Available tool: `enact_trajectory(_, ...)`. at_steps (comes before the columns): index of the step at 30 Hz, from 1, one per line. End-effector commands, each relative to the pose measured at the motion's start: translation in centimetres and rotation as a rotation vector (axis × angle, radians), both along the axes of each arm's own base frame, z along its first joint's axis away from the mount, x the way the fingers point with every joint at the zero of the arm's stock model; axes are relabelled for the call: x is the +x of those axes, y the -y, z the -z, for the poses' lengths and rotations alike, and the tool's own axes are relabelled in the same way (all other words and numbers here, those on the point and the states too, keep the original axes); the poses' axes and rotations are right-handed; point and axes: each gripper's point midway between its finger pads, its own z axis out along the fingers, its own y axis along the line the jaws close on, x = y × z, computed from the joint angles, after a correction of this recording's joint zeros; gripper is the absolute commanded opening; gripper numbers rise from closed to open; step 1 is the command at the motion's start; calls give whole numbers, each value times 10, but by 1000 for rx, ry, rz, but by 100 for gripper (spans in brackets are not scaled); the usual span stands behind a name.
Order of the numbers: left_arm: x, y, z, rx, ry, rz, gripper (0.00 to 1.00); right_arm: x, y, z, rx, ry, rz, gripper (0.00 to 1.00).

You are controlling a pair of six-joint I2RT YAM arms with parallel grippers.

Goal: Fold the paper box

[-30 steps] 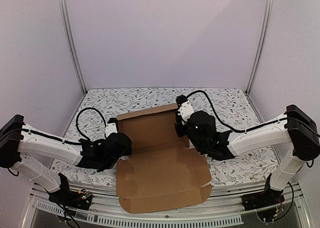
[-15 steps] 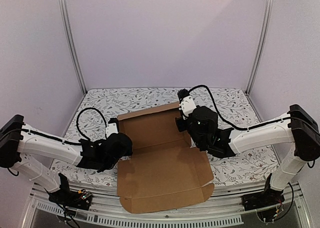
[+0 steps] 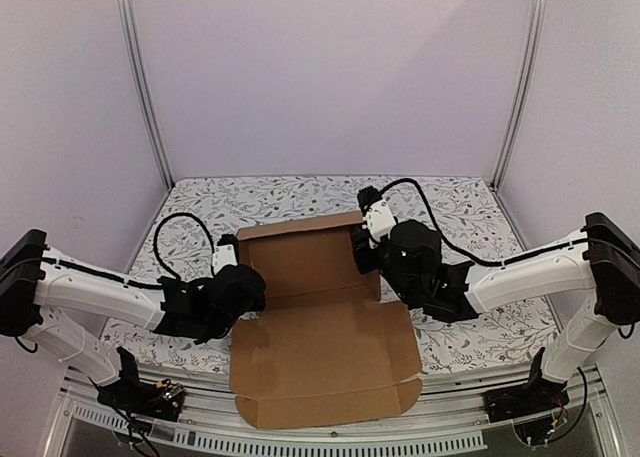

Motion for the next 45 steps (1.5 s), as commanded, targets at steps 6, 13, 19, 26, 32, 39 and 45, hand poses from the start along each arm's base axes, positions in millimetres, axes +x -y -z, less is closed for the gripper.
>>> enact_trajectory(6, 3, 12, -23, -21, 32, 6, 0, -37, 19, 52, 60, -167, -28, 51)
enact_trajectory(13, 3, 14, -25, -29, 30, 14, 0, -38, 35, 71, 66, -192, 46, 50)
enact_trajectory(19, 1, 14, -24, -46, 19, 19, 0, -33, 41, 75, 53, -181, 107, 40)
enact_trajectory(26, 0, 13, -27, -60, 20, 15, 0, -30, 40, 82, 60, -193, 135, 33)
enact_trajectory(32, 0, 13, -28, -68, 21, 12, 0, -27, 37, 88, 62, -199, 154, 22)
enact_trajectory(39, 0, 15, -28, -78, 16, 11, 0, -24, 35, 86, 63, -190, 170, 0)
enact_trajectory(45, 0, 17, -26, -86, 9, 12, 0, -21, 33, 82, 74, -179, 183, 0)
